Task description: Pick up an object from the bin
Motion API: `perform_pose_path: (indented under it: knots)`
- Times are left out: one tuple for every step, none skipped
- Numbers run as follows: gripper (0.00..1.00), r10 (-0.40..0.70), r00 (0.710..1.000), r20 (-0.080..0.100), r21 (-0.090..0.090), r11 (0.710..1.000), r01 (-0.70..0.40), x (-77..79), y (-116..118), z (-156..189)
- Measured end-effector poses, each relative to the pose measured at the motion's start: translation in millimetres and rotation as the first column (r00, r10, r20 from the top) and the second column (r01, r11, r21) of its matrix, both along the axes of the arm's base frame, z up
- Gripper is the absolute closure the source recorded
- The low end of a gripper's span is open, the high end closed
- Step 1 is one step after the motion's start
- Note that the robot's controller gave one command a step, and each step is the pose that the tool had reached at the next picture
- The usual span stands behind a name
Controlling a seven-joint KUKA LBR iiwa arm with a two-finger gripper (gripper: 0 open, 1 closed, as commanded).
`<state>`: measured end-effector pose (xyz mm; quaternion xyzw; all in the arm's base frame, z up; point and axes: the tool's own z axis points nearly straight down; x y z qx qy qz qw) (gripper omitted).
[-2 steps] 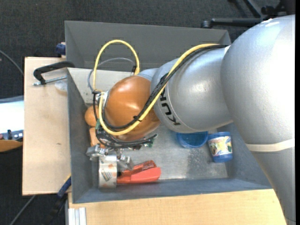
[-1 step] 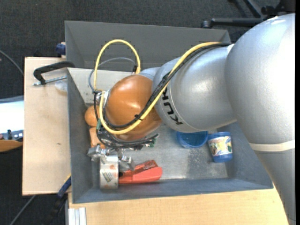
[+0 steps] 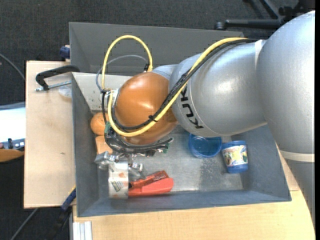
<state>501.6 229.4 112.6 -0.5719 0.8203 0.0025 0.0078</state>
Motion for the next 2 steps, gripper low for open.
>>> perform_pose_path:
  knots:
    - [1.0, -0.001, 1.0, 0.009, 0.005, 1.0, 0.001, 2.1, 1.1, 18.3]
    - [1.0, -0.001, 1.0, 0.01, 0.007, 1.0, 0.001, 2.5, 1.8, 27.3]
